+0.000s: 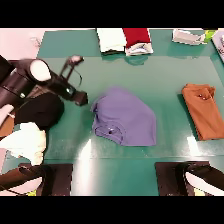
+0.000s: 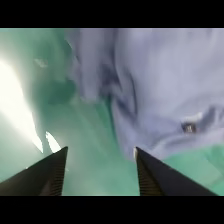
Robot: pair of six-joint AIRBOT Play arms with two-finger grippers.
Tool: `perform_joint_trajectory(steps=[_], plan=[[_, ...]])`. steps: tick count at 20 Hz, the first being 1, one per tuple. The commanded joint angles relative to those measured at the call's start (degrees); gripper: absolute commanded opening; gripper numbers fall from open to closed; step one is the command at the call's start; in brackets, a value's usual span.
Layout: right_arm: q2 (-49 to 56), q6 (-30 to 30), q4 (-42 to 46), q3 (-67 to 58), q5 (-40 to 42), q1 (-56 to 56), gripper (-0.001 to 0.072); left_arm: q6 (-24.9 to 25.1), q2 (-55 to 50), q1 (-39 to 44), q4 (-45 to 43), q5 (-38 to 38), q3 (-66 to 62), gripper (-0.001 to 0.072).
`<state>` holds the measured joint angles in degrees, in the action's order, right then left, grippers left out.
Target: Fold the shirts.
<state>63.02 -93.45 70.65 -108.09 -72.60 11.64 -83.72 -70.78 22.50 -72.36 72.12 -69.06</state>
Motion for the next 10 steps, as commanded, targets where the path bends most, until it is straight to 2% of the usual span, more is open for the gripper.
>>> perform_joint_trajectory(steps=[1,3,6,10], plan=[[0.13,0.02,0.00,-0.07,-0.04,0.00,0.0021,0.20,-0.13,0.94,6.93,-5.77,12.63,0.0505],[0.68,0.00,-0.04,-0.07,-0.07,0.00,0.0021,0.22,-0.20,3.04,10.58,-11.13,17.57,0.0505],[2.36,0.00,-0.22,-0.07,-0.66,0.07,0.0022,0.13,-0.22,6.45,11.13,-17.05,21.00,0.0504],[5.18,0.00,-0.20,-0.07,-3.04,0.07,0.0022,-0.26,-3.67,9.49,11.23,-17.44,21.40,0.0504]])
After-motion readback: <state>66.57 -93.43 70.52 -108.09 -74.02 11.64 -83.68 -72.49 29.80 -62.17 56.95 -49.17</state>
